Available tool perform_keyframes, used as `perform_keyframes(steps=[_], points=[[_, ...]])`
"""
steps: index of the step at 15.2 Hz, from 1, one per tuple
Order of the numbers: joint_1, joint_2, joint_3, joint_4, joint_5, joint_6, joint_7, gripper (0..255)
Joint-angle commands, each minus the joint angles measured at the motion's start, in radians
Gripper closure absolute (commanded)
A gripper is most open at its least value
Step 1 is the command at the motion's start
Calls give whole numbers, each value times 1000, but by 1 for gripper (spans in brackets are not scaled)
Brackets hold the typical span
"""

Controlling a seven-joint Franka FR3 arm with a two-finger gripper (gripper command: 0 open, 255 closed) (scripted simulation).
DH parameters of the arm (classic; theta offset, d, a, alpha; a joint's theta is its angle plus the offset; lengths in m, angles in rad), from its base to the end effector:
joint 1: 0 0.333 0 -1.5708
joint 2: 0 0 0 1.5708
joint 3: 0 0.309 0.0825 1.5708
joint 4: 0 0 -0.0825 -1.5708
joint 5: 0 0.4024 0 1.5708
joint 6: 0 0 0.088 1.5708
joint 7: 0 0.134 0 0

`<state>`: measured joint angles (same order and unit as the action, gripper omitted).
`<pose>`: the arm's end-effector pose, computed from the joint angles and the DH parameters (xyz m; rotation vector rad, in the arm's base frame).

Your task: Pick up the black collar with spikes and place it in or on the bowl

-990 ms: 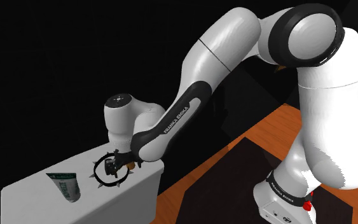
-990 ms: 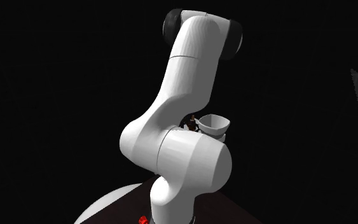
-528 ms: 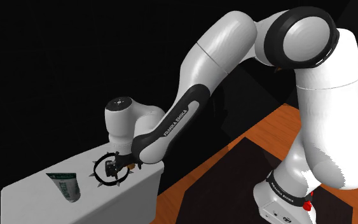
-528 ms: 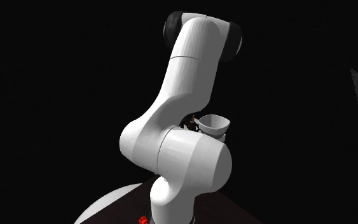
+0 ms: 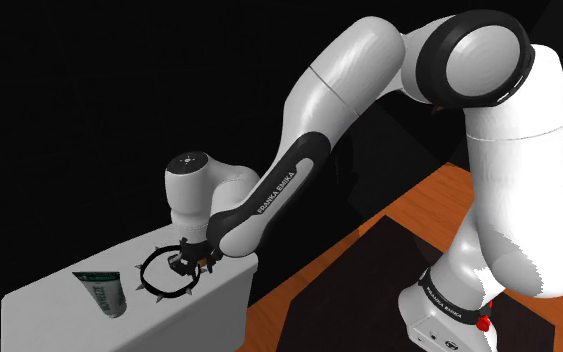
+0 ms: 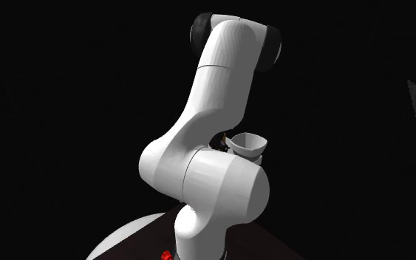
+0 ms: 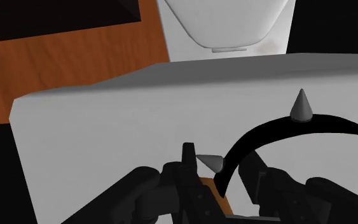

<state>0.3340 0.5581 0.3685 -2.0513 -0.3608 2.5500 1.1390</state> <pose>0.4503 0.3916 0.1295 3.1247 -0.2903 0.0086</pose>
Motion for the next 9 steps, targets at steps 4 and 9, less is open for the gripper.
perform_keyframes(steps=[4, 9], points=[[-4, -7, 4, -1, 6, -11, -5, 255], [-24, -63, 31, -9, 38, -57, -27, 255]])
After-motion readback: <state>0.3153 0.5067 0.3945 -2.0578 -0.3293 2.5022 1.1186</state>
